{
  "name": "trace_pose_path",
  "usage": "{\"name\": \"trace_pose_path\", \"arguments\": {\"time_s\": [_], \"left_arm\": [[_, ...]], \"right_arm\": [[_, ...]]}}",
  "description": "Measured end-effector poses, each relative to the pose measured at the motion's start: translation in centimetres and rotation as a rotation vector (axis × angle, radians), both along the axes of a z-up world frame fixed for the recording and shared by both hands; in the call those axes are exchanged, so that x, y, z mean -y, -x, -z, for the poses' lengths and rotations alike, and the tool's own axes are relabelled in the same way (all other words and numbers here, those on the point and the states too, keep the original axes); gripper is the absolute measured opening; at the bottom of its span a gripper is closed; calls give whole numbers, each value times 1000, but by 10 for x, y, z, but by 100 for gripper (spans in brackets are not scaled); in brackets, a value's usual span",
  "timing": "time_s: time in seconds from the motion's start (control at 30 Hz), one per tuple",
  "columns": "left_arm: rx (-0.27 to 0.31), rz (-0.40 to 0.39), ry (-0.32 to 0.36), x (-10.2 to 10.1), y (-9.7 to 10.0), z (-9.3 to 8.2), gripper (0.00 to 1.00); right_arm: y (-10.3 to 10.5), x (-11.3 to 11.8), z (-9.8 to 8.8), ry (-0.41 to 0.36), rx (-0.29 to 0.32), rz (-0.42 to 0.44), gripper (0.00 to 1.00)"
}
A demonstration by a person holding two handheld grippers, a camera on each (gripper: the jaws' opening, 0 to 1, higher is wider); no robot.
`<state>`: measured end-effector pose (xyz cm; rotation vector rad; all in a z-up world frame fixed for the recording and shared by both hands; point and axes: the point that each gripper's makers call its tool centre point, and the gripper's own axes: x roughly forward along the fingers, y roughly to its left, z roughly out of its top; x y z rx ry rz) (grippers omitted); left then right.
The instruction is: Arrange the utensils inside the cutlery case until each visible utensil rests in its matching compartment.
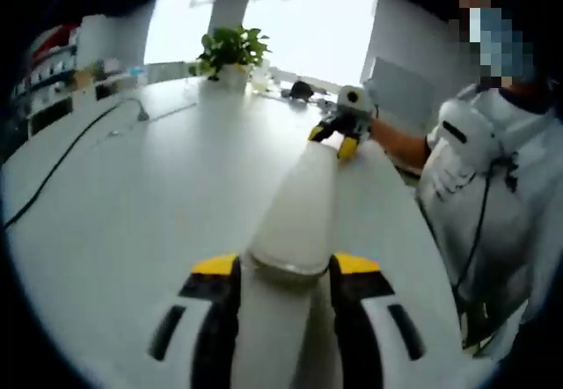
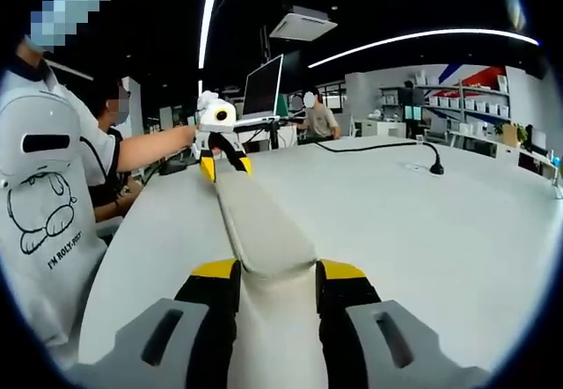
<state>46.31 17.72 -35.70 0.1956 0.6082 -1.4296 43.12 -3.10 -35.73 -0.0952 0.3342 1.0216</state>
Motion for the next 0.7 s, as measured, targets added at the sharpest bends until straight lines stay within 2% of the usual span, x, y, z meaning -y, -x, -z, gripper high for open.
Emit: {"name": "trace_pose_path", "arguments": {"time_s": [0.43,0.53,0.7], "left_arm": [[-47,-27,62,3,3,0,42],[3,-24,46,3,2,0,42],[21,-25,37,2,2,1,42]], "right_arm": [[-9,5,0,-40,-37,43,28],[-10,3,0,-47,-41,44,27],[-11,3,-1,-54,-43,53,28]]}}
